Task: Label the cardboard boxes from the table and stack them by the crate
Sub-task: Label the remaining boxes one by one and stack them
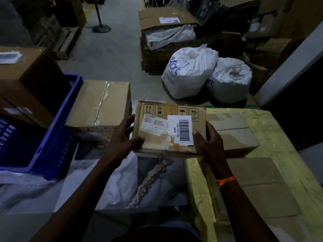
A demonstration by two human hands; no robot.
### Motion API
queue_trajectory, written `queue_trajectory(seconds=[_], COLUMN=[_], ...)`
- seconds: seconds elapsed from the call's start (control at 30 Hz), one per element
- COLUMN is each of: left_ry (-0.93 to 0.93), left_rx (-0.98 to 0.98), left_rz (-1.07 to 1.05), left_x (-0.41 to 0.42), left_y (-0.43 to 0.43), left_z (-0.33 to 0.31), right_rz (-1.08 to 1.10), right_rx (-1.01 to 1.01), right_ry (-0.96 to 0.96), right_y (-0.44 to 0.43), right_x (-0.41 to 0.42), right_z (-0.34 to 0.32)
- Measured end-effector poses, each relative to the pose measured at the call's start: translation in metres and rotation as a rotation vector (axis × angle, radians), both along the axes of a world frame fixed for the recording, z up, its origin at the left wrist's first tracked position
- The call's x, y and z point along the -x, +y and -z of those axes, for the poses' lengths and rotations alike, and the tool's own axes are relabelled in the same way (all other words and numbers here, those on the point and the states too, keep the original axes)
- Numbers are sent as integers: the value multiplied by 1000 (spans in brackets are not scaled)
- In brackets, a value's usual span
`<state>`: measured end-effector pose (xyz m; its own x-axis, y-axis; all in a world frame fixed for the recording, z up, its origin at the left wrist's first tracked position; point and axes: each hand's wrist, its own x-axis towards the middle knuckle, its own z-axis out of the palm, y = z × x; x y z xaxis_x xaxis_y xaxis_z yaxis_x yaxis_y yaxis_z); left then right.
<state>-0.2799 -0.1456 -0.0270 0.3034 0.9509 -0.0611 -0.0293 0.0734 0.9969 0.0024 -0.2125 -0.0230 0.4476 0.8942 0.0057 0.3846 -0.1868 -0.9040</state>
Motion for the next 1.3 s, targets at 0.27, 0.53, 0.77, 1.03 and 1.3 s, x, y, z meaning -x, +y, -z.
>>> queue_trajectory(seconds=[0.27, 0.53, 0.77, 1.03, 1.3], left_ry=[86, 85, 346, 578, 642], left_rx=[-4, 119, 135, 106, 20], left_rz=[-61, -120, -138, -71, -139], left_x=[14, 27, 46, 47, 32], left_y=[-38, -76, -112, -126, -82], left_z=[39, 54, 88, 102, 88], right_rz=[37, 126, 95, 134, 110], right_rx=[-42, 41, 124, 192, 227], right_ry=[196, 293, 272, 215, 175], right_y=[-50, -93, -122, -134, -85], right_x=[11, 20, 39, 31, 4], right_z=[32, 70, 96, 118, 112])
